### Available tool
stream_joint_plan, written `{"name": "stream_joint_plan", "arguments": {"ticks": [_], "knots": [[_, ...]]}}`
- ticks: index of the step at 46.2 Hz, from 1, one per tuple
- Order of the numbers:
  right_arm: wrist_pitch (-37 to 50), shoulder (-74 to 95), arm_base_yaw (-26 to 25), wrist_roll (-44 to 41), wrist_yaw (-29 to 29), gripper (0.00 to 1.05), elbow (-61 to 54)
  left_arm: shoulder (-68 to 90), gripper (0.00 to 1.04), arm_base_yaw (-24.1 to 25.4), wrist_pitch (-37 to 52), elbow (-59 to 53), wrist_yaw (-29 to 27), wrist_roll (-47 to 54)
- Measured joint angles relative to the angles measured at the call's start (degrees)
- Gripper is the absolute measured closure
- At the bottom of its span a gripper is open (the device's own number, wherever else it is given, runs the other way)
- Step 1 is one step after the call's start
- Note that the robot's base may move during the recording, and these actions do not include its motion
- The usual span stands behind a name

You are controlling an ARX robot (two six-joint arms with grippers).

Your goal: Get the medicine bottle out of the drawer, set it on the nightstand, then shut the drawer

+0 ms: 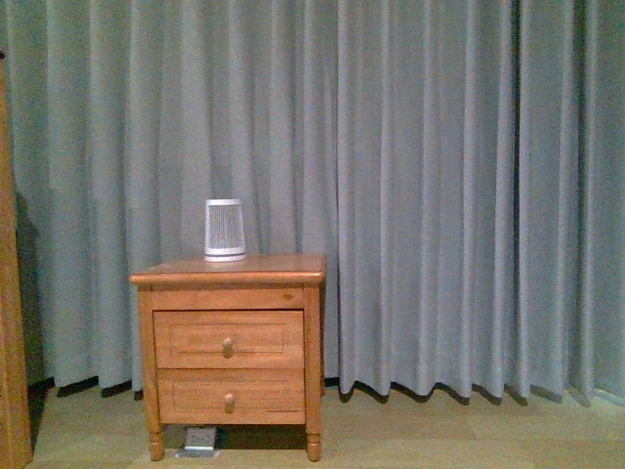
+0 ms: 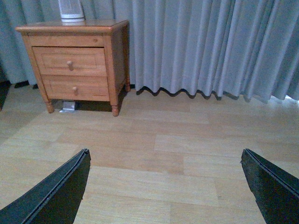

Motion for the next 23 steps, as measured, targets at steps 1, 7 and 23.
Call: {"name": "stream_joint_plan", "arguments": {"ticks": [1, 7, 23], "knots": [[0.0, 0.0, 0.0, 0.0, 0.0, 0.07, 0.0, 0.0, 0.07, 0.0, 0.0, 0.0, 0.02, 0.0], [0.0, 0.0, 0.0, 0.0, 0.0, 0.07, 0.0, 0.0, 0.07, 0.0, 0.0, 0.0, 0.02, 0.0], [0.0, 0.0, 0.0, 0.0, 0.0, 0.07, 0.0, 0.0, 0.07, 0.0, 0.0, 0.0, 0.02, 0.0]]}}
